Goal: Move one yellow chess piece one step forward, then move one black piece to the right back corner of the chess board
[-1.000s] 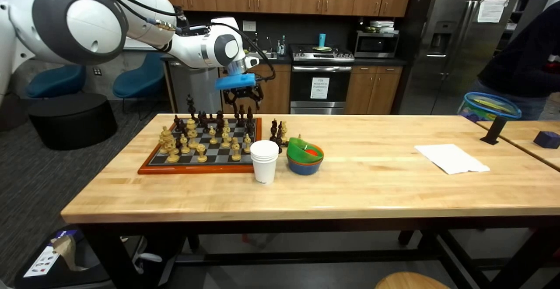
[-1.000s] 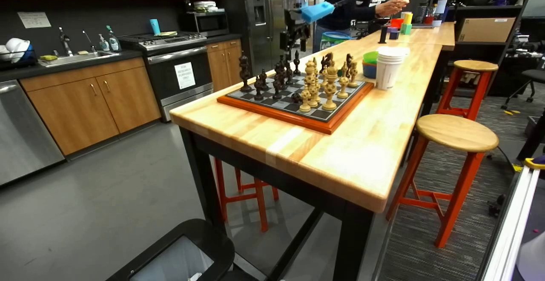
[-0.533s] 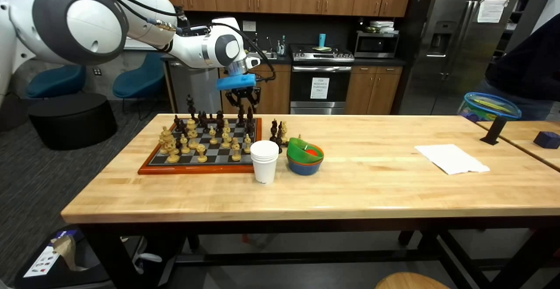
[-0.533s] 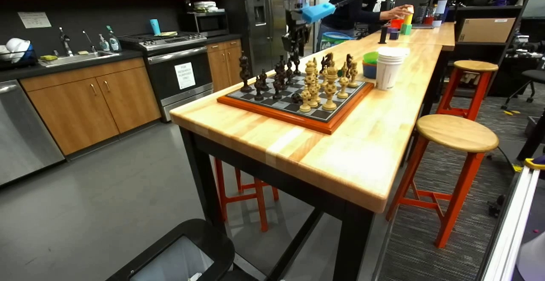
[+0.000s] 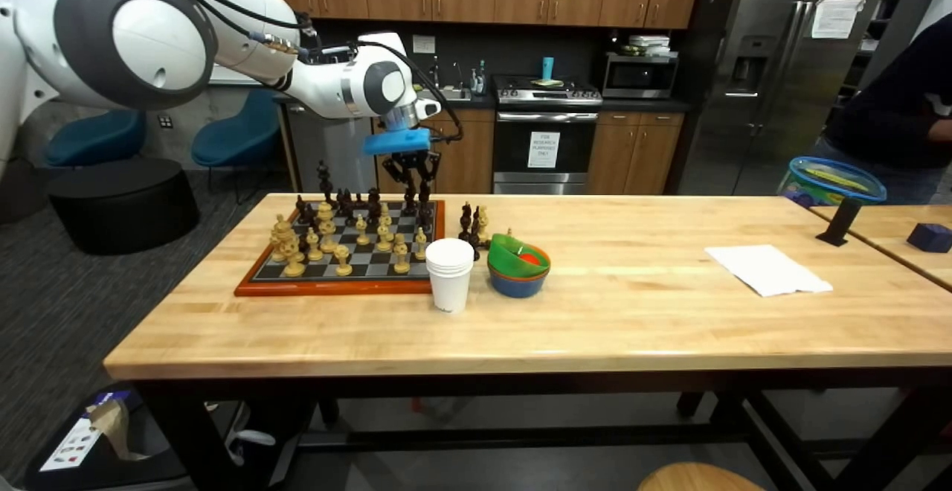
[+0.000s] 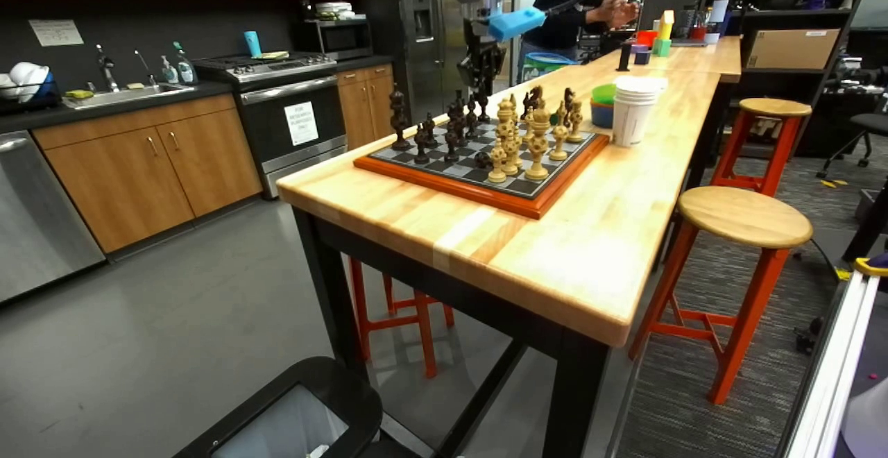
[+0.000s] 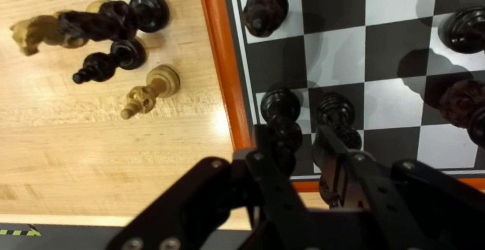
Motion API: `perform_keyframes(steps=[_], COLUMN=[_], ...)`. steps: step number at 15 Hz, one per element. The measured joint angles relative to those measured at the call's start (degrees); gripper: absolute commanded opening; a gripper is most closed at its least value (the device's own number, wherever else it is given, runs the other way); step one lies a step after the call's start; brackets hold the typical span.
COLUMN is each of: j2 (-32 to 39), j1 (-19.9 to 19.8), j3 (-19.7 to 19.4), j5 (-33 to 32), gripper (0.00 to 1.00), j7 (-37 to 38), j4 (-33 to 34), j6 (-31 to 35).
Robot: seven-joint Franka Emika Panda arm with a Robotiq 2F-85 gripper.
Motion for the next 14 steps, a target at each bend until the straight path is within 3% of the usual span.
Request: perform_keyframes(steps=[4, 7, 11, 12, 14], j2=[-0.7, -1.7, -3.8, -4.4, -6.3], j1=[0.0, 0.0, 0.0, 0.0, 0.0], j3=[-0.3, -0.7, -1.3, -1.4, -1.3], j5=[0.0, 0.0, 0.0, 0.0, 0.0], gripper=[0.63, 0.55, 0.54, 0.78, 0.81], j7=[1.3, 1.8, 2.2, 2.2, 2.2], j4=[-1.9, -3.8, -6.6, -7.4, -9.2], j6=[1.3, 2.3, 3.3, 3.4, 3.3])
